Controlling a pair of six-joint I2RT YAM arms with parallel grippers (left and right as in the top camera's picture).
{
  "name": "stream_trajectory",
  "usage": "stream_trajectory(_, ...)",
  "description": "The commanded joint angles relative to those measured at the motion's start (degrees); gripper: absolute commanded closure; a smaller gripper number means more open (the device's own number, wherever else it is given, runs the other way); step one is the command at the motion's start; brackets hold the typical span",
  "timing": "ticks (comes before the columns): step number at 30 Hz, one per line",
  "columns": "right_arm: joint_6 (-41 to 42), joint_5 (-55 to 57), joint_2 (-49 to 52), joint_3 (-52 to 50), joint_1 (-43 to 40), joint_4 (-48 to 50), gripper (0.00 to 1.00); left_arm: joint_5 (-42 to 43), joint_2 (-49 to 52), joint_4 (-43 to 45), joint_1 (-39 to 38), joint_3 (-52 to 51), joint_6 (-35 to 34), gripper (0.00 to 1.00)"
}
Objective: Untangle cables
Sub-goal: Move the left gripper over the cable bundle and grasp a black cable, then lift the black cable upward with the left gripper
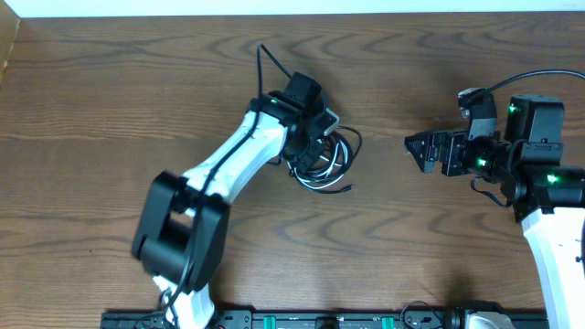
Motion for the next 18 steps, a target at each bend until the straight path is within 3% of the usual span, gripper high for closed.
stream_trajectory(1, 0.5, -0.4, 0.5, 1.0, 0.3, 0.0, 0.01, 0.7, -7.8, 0.0, 0.0, 1.5, -1.6, 0.92)
stream_trajectory(9, 0.5, -0.4, 0.6, 1.0, 0.3, 1.0, 0.01, 0.8, -20.3, 1.8, 0.0, 1.5, -7.4, 0.92)
stream_trajectory(18, 0.5, -0.5, 0.6, 1.0, 1.6, 1.3, 0.01, 0.8, -27.9, 9.8, 0.0, 1.5, -16.5, 0.92)
